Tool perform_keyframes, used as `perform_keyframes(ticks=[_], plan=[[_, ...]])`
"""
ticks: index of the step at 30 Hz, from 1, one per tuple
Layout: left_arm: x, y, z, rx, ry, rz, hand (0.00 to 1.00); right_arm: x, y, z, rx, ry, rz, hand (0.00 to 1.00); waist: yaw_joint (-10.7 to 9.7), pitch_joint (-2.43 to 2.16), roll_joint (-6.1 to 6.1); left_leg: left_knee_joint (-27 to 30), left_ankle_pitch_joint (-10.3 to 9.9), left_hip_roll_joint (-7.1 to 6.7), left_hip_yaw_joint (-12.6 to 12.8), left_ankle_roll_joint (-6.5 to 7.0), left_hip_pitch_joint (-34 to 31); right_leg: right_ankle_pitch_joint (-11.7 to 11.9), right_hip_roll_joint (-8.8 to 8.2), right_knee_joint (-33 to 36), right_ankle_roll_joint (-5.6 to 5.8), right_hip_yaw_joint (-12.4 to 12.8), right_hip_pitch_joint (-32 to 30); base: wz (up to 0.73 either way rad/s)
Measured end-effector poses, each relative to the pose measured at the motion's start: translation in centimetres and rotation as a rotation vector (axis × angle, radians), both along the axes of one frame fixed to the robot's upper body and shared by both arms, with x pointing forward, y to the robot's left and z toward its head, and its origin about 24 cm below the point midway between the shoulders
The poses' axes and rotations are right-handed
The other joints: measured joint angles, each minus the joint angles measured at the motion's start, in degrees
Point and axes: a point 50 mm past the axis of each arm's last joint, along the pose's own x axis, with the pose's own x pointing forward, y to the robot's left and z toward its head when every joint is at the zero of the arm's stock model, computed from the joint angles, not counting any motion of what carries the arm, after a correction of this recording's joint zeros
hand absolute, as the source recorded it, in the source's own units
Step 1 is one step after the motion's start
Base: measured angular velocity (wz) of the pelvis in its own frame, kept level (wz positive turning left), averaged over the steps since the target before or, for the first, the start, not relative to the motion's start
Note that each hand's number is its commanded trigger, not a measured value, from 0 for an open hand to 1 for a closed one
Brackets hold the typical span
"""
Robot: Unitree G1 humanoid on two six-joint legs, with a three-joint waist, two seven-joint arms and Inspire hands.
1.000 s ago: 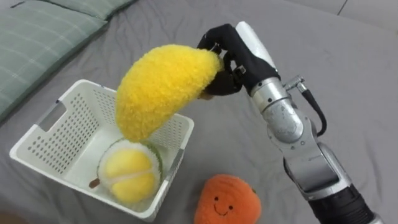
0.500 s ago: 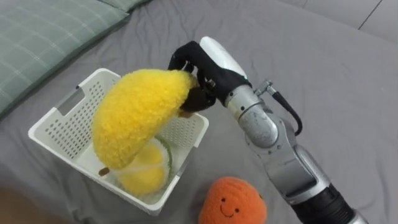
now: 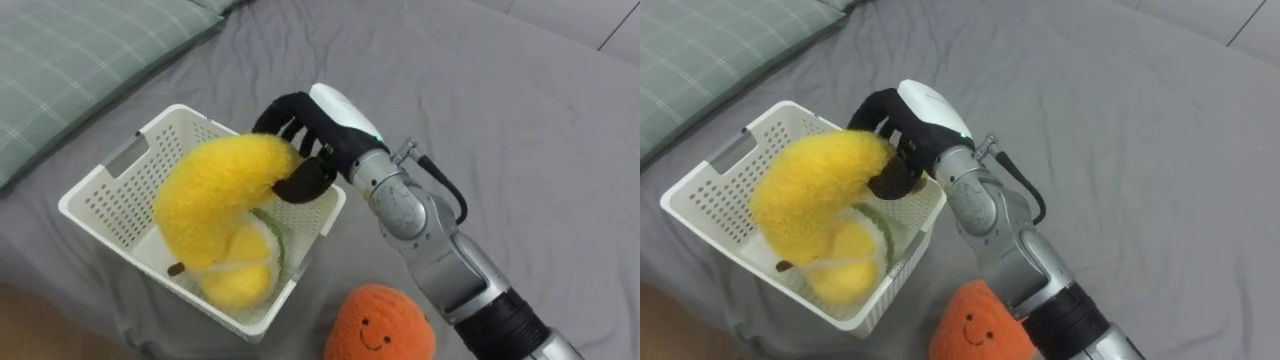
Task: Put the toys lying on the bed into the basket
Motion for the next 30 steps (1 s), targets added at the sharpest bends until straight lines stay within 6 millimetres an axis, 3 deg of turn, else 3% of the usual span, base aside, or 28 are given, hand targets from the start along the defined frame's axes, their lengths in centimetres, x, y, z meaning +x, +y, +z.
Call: perform_keyframes(ticks=[18,30], plan=[[0.0,-0.1,0.0,-0.004,0.000,0.001,0.00,0.1,-0.1,0.1,0.008,-0.012,-0.014,0.00,-0.14,0.12,0.18,0.04,0.00,0.00,0.12,0.00,0.23,0.00,0.06,0.02,0.00,0.19,0.07,0.00],[0.1,-0.1,0.0,-0.040,-0.008,0.004,0.00,1.0,-2.8,0.8,0.032,-0.052,-0.087,0.00,-2.07,0.24,0.97,-0.15,0.00,0.10,0.80,0.01,1.05,0.00,-0.03,0.04,0.00,0.98,0.47,-0.03]])
